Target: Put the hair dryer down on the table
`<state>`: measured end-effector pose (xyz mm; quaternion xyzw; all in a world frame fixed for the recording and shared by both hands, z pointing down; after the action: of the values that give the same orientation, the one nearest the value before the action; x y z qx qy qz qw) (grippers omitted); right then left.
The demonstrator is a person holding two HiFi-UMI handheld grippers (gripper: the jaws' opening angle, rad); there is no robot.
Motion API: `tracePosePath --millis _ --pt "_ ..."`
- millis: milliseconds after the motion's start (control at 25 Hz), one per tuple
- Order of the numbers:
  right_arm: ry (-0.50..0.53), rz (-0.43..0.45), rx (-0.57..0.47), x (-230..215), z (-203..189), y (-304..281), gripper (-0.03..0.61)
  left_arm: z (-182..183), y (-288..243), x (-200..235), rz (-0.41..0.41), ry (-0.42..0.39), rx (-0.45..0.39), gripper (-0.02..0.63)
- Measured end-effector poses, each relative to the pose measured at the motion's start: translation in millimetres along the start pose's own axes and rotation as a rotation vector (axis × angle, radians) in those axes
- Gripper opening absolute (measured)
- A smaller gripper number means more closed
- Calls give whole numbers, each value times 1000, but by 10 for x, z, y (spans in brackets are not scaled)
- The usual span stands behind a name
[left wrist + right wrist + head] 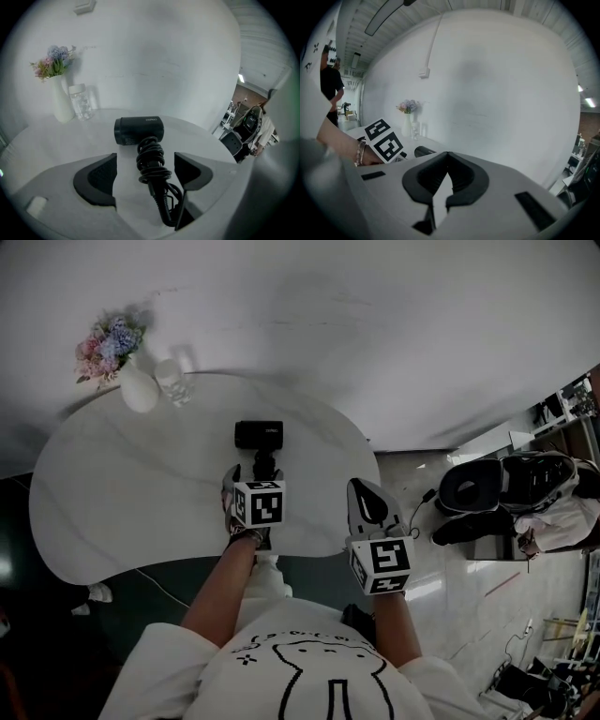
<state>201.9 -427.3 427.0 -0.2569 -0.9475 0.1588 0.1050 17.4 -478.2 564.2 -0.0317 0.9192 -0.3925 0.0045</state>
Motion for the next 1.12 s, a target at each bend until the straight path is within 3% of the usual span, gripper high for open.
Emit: tracePosePath --millis 440,960,1080,1120 --pt "6 29 -76 227 76 511 0 -33 846 219 44 51 -150 364" --pt "-19 11 -149 422 80 984 0 -14 1941 479 -17 -1 -461 357" --pt "-19 6 -163 474 116 1035 0 19 2125 556 -17 -11 -520 324" --pt "-18 4 -167 489 128 1045 0 33 2180 595 -3 -17 -540 272"
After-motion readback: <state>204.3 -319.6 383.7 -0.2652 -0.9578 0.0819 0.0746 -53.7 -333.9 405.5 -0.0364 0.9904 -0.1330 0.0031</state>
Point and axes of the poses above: the fingertips, and each gripper's own axes: y backward along the fingers, x to its left, z out of its top, the point moved 3 cm from there along y, backward along the fingers, and after that the axes turned 3 degrees about z, right-handed, at the moved point
